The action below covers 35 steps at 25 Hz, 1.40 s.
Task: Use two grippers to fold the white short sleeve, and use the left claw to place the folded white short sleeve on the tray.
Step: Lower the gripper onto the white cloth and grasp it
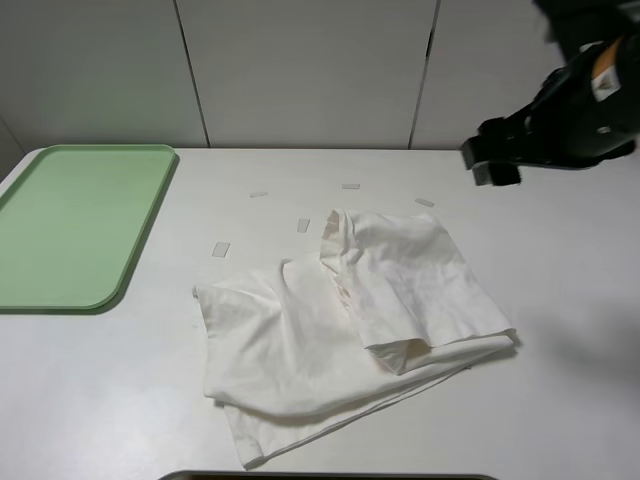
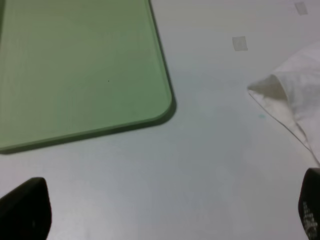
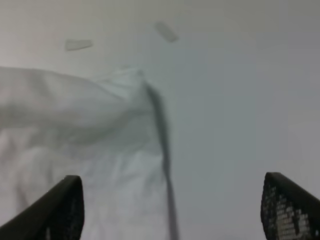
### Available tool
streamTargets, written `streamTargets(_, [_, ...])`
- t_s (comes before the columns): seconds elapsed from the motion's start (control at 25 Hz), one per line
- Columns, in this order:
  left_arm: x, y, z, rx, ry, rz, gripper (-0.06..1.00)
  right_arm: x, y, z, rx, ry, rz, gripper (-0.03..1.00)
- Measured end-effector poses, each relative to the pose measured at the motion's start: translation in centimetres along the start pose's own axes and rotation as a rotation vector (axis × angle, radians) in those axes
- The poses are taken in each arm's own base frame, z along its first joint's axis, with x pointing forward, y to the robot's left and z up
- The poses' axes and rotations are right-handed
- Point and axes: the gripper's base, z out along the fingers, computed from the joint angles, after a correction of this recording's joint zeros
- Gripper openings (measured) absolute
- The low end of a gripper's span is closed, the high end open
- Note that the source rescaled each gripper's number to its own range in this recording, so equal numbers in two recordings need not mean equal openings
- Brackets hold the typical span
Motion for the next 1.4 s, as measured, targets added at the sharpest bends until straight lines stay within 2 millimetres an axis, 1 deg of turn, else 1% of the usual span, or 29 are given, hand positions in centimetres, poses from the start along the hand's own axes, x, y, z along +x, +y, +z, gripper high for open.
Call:
streamTargets(0.12, [0.0, 0.0, 0.0, 0.0, 0.0, 0.0, 1.0, 0.7, -2.1, -4.4, 0.028, -0.045, 0.066, 0.79])
streamTargets(0.16, [0.0, 0.0, 0.0, 0.0, 0.0, 0.0, 1.0, 1.5, -2.9, -7.6, 0.02, -0.089, 0.089, 0.8])
streamTargets(0.2, [0.0, 0.0, 0.0, 0.0, 0.0, 0.0, 1.0, 1.9, -3.3, -8.9, 0.013, -0.109, 0.093, 0.82])
streamTargets(0.24, [0.0, 0.0, 0.0, 0.0, 0.0, 0.0, 1.0, 1.9, -3.3, -8.9, 0.013, -0.109, 0.093, 0.82])
streamTargets(0.32, [0.0, 0.0, 0.0, 0.0, 0.0, 0.0, 1.0, 3.3, -4.0, -11.7, -0.005, -0.158, 0.083, 0.91])
streamTargets(0.36, [0.0, 0.0, 0.0, 0.0, 0.0, 0.0, 1.0, 4.3, -4.4, -13.1, -0.018, -0.181, 0.072, 0.95])
streamTargets(0.4, [0.0, 0.0, 0.0, 0.0, 0.0, 0.0, 1.0, 5.0, -4.5, -13.8, -0.023, -0.191, 0.061, 0.97])
streamTargets(0.64, [0.0, 0.0, 0.0, 0.0, 0.0, 0.0, 1.0, 10.1, -5.7, -18.0, -0.073, -0.291, -0.017, 1.0])
streamTargets(0.68, [0.0, 0.0, 0.0, 0.0, 0.0, 0.0, 1.0, 11.6, -5.8, -19.2, -0.107, -0.351, -0.044, 1.0])
streamTargets(0.84, [0.0, 0.0, 0.0, 0.0, 0.0, 0.0, 1.0, 14.1, -5.7, -20.5, -0.174, -0.471, -0.1, 1.0])
streamTargets(0.96, [0.0, 0.0, 0.0, 0.0, 0.0, 0.0, 1.0, 16.0, -5.5, -21.1, -0.216, -0.557, -0.138, 1.0])
streamTargets(1.0, [0.0, 0.0, 0.0, 0.0, 0.0, 0.0, 1.0, 16.7, -5.4, -20.9, -0.232, -0.573, -0.148, 1.0])
streamTargets(1.04, [0.0, 0.0, 0.0, 0.0, 0.0, 0.0, 1.0, 16.7, -5.4, -20.9, -0.232, -0.573, -0.148, 1.0])
streamTargets(1.08, [0.0, 0.0, 0.0, 0.0, 0.0, 0.0, 1.0, 18.0, -5.2, -20.6, -0.249, -0.608, -0.16, 1.0])
streamTargets(1.12, [0.0, 0.0, 0.0, 0.0, 0.0, 0.0, 1.0, 18.5, -5.2, -20.5, -0.26, -0.63, -0.157, 1.0])
streamTargets(1.16, [0.0, 0.0, 0.0, 0.0, 0.0, 0.0, 1.0, 18.5, -5.2, -20.5, -0.26, -0.63, -0.157, 1.0])
streamTargets(1.24, [0.0, 0.0, 0.0, 0.0, 0.0, 0.0, 1.0, 19.9, -4.9, -20.0, -0.294, -0.693, -0.142, 1.0])
streamTargets(1.4, [0.0, 0.0, 0.0, 0.0, 0.0, 0.0, 1.0, 20.8, -4.6, -19.6, -0.328, -0.748, -0.124, 1.0])
